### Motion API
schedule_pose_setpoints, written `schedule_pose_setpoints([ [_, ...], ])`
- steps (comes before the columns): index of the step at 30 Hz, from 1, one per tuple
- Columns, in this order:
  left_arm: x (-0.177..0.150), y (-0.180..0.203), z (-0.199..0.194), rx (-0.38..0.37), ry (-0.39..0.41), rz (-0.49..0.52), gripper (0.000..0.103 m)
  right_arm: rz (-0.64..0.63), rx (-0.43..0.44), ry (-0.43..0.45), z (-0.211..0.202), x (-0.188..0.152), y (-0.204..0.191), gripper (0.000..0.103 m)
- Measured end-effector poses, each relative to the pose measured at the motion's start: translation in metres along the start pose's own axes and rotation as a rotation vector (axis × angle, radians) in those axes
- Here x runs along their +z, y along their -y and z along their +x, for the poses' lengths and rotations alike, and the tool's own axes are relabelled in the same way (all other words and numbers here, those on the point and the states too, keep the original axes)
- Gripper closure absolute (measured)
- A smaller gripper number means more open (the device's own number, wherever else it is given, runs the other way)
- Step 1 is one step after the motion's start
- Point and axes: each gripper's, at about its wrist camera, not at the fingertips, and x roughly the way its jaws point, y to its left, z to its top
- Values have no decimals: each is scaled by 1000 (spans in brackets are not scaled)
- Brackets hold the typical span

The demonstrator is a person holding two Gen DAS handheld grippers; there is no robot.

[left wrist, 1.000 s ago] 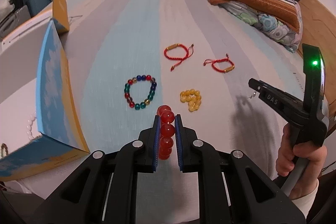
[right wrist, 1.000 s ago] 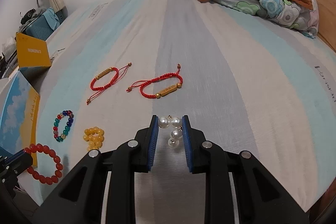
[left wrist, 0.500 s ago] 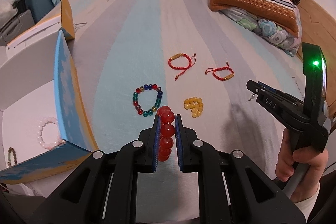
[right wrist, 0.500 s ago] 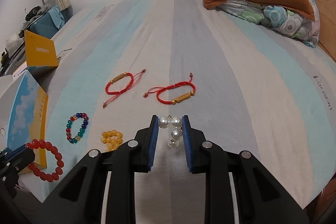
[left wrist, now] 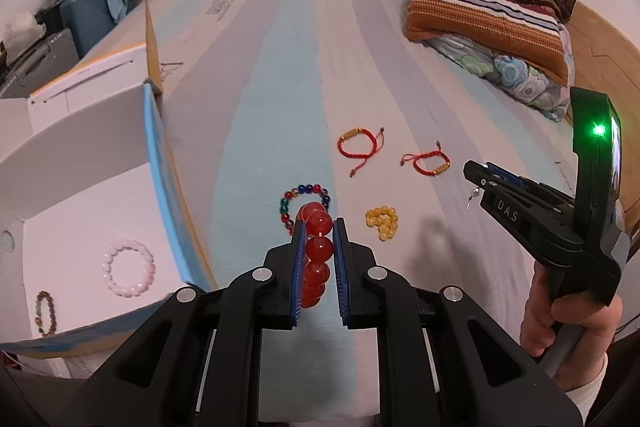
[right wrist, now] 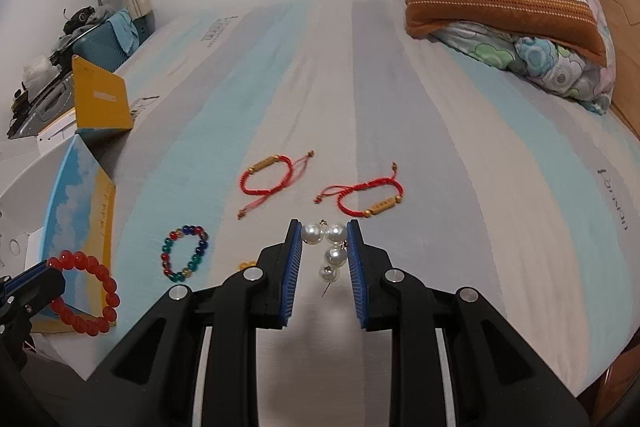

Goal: Organize jewelry
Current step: 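Carry red bracelet and pearl earrings toward the white cardboard box with both tools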

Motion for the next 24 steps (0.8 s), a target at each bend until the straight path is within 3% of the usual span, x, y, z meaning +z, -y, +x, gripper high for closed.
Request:
schedule_pose_setpoints([
  [24, 13, -66, -67, 42, 112, -75, 90, -106, 44, 64, -35, 21, -97, 81],
])
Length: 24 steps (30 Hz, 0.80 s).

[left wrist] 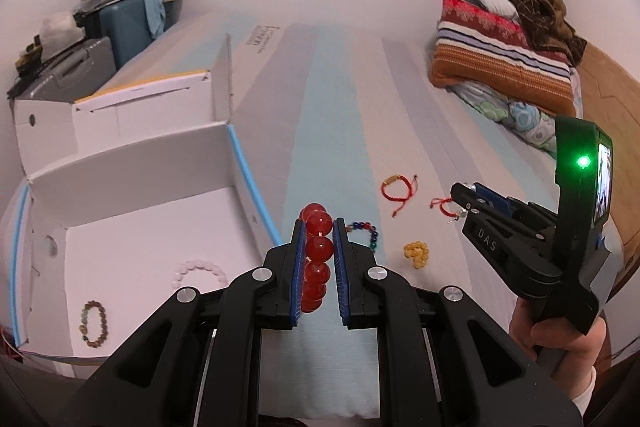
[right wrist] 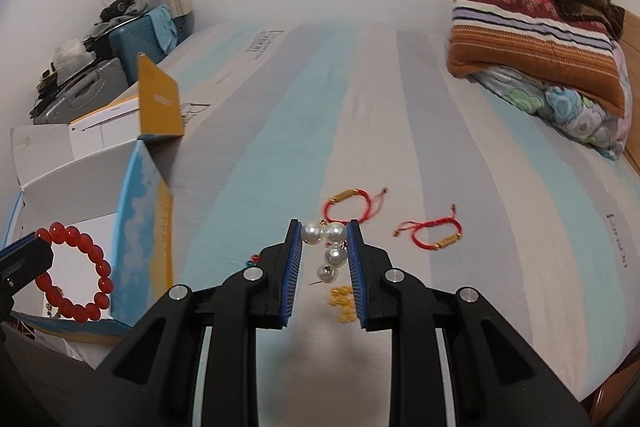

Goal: Organize jewelry
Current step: 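Carry red bracelet and pearl earrings toward the white cardboard box with both tools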

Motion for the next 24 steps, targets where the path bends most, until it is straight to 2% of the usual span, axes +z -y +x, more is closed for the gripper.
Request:
schedule_pose_setpoints([
  [14, -3, -64, -26, 62, 25, -68, 90, -84, 60, 19, -8, 7, -77, 81],
  [24, -11, -113, -36, 129, 12, -114, 90, -156, 116, 24, -12, 6, -140, 81],
])
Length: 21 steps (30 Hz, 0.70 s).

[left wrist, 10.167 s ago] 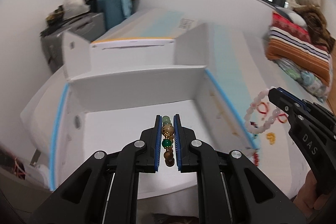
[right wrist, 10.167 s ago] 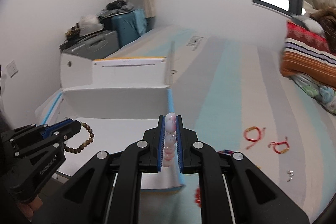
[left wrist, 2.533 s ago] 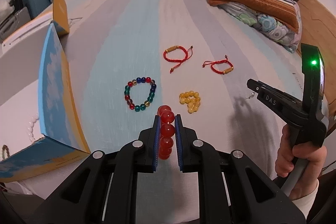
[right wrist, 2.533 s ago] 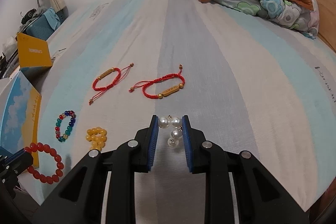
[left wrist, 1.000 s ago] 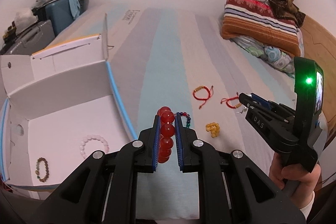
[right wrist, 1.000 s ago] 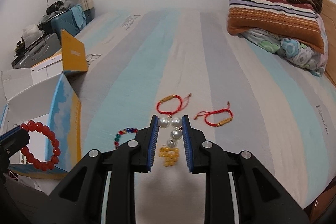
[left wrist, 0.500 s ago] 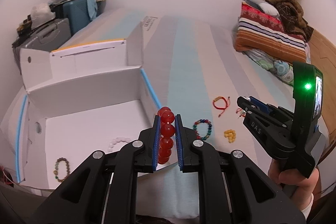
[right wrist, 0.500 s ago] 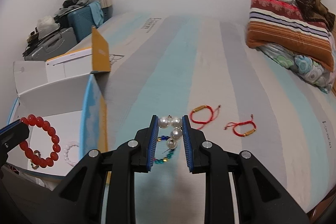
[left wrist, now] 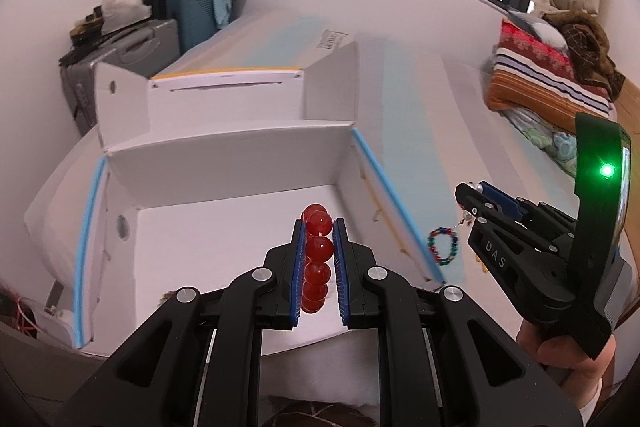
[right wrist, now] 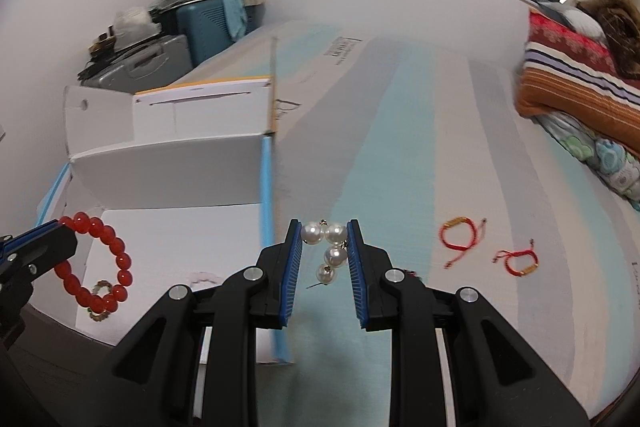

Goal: Organize jewelry
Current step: 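Carry red bracelet and pearl earrings toward the white cardboard box with both tools, then open left tool dropping red bracelet while right tool releases pearl earrings in box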

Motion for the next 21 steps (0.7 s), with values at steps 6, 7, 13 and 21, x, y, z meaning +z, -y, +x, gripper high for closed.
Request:
schedule_pose_setpoints([
  [6, -5, -27, 3, 39, -16, -26, 90, -48, 28, -5, 5, 0, -37, 81],
  [7, -6, -31, 4, 47, -20, -31, 90, -56, 37, -10, 7, -1, -44, 81],
  [13, -11, -56, 16, 97, -67, -59, 90, -105, 65, -46, 21, -4, -73, 81],
  [21, -19, -91, 51, 167, -164, -97, 90, -135, 89, -177, 52, -10, -100, 81],
])
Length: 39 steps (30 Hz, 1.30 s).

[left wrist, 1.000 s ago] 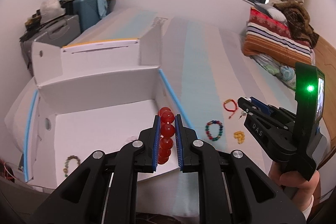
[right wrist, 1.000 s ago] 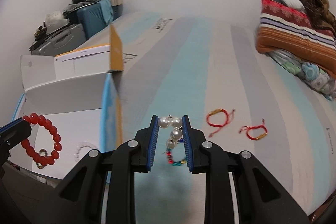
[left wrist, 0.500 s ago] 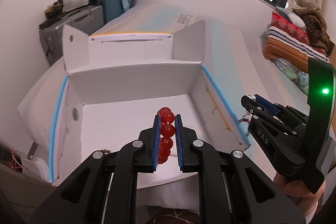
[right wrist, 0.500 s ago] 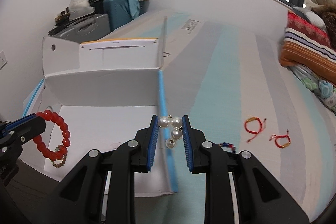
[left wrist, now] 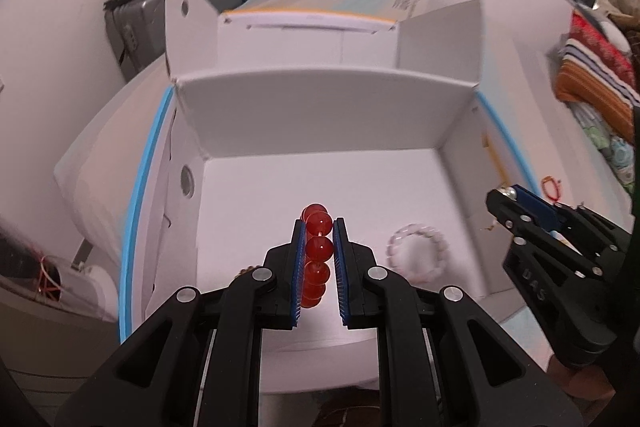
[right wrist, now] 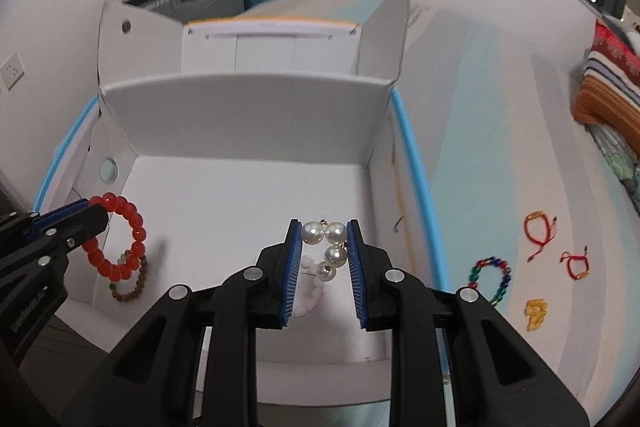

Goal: Organize jewelry
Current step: 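Open left tool dropping red bracelet while right tool releases pearl earrings in box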

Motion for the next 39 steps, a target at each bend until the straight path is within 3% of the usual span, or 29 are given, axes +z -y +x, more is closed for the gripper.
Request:
schedule_pose_setpoints([
  [9, -3, -13, 36, 46, -97, -5, 90, -18, -1, -141, 33, -5, -12, 81],
  [13, -5, -15, 46, 34, -127, 2, 90, -22, 3, -185, 44, -10, -17, 81],
  [24, -5, -18, 51, 57, -130, -5, 88, -27, 22, -185, 47, -14, -23, 81],
  [27, -6, -17, 44, 67, -110, -13, 87, -28, 25, -166, 41, -16, -23, 74],
  [31, -6, -18, 31, 68, -78, -33, 58, -17, 33, -128, 28, -15, -19, 56],
  [39, -6, -13, 0, 77, 18, -36, 24, 34, 26, -7, -15, -7, 0, 25],
])
